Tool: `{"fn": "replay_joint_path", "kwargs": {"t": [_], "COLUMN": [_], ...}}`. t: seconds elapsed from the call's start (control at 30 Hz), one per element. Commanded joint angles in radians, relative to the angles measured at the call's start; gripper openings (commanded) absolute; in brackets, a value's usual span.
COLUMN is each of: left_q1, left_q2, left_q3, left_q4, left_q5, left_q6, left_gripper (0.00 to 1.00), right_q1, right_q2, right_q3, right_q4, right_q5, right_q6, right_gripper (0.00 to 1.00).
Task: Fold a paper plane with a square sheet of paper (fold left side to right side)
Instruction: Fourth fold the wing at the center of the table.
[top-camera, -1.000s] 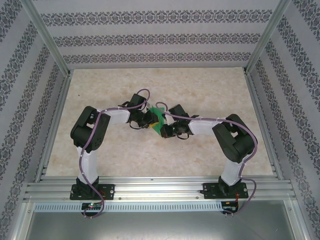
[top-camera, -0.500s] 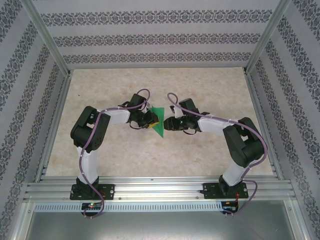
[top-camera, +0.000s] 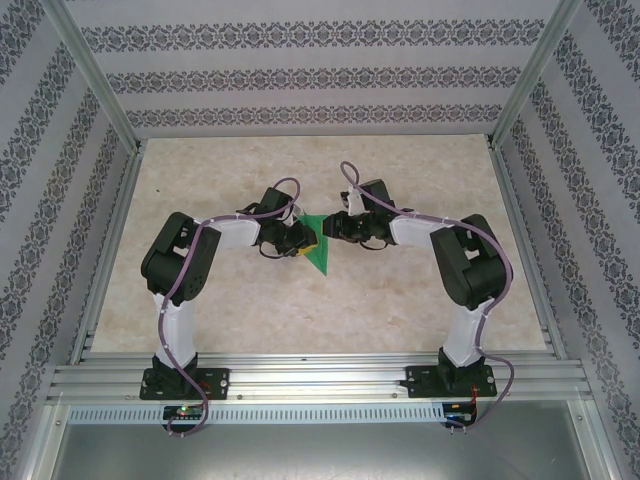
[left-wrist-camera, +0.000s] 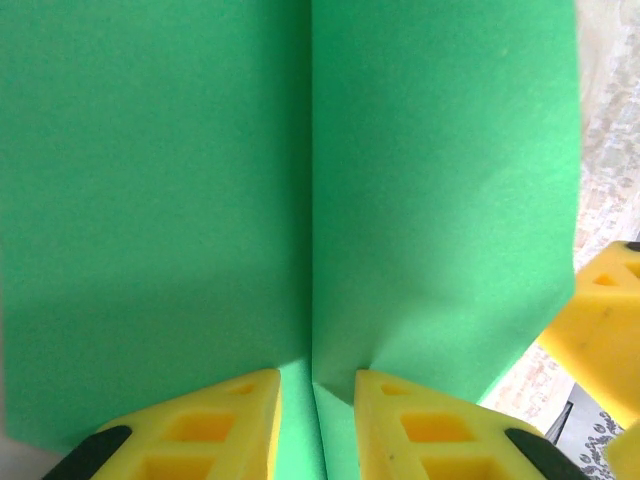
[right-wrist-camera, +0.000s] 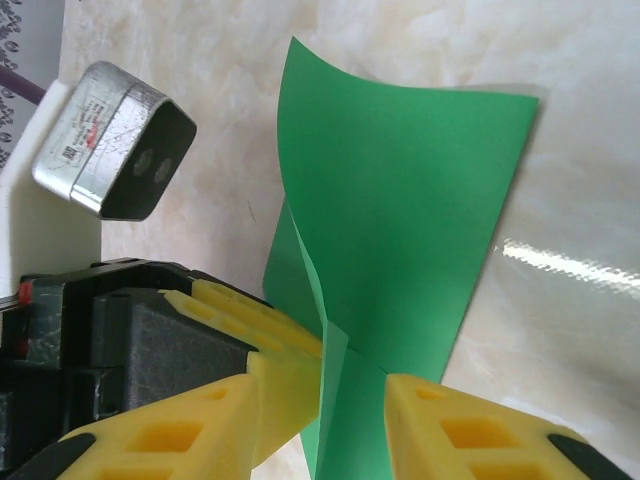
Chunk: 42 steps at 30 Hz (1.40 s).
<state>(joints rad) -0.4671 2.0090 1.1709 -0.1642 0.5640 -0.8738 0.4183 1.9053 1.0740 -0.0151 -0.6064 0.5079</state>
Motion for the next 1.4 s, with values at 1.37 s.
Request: {"fn": "replay_joint_path", "kwargs": {"t": [1.37], "left_q1": [-0.010], "left_q2": [0.039], "left_q3": [0.002], "left_q4": [-0.029], "left_q5": [-0.046], "left_q6": [-0.001], "left_gripper": [0.29], "right_q1": [-0.029], "right_q2": [0.164], "right_q3": [0.129], "right_q4": [-0.067], "right_q5": [-0.004], "right_q6": [-0.053], "right_gripper": [0.03]}}
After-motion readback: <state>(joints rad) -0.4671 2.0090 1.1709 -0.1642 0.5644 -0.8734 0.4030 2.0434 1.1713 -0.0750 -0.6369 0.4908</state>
